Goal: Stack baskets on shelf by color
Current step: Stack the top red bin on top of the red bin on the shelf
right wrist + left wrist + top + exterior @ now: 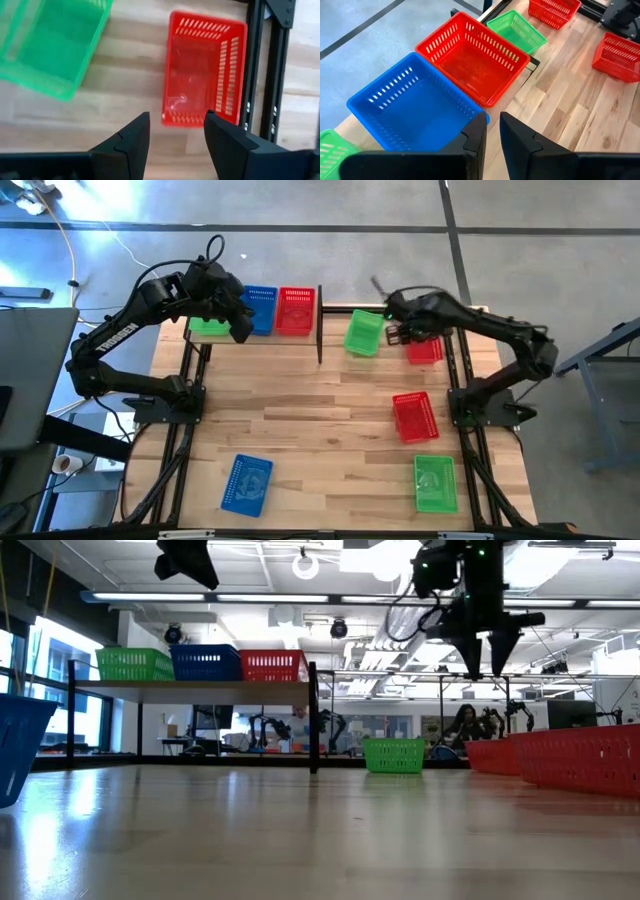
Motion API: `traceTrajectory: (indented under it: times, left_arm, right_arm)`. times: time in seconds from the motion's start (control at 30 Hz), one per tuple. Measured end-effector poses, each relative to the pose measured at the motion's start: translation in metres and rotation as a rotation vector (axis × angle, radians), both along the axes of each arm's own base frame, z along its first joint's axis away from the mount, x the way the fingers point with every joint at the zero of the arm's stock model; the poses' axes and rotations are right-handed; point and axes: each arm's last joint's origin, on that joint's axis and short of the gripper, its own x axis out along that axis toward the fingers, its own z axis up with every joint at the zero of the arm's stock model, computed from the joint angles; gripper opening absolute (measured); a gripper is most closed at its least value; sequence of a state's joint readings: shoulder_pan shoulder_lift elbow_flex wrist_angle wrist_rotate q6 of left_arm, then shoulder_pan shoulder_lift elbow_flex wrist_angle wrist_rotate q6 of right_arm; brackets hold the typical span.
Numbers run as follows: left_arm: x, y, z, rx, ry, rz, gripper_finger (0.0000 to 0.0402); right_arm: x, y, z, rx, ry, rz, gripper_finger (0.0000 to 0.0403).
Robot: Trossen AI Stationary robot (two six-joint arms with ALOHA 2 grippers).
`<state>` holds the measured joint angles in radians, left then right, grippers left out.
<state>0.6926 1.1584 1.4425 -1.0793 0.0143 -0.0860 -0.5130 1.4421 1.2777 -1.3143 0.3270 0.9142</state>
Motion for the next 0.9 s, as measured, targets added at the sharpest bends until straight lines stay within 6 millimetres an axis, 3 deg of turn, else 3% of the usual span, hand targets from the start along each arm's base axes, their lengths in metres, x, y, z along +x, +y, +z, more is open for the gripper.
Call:
traceTrajectory:
  times: [0.17,0.4,0.7,0.9]
  left_arm:
    - [0.0,0.0,0.0,-0.003,-0.002,0.004,0.0044]
    - [0.001,0.001,0.001,0.005,-0.014,0.005,0.0044]
    - [0.002,0.002,0.003,0.021,-0.033,0.006,0.0044]
    - [0.002,0.002,0.003,0.021,-0.033,0.006,0.0044]
  right_arm:
    - [-0.026,-0.022,-0.004,0.01,-0.089,-0.054,0.0172]
    - [-0.054,-0.052,-0.02,0.049,-0.048,-0.119,0.0172]
    - [-0.072,-0.086,-0.039,0.073,0.0,-0.128,0.0172]
    - [-0.069,-0.096,-0.055,0.13,0.052,-0.118,0.0172]
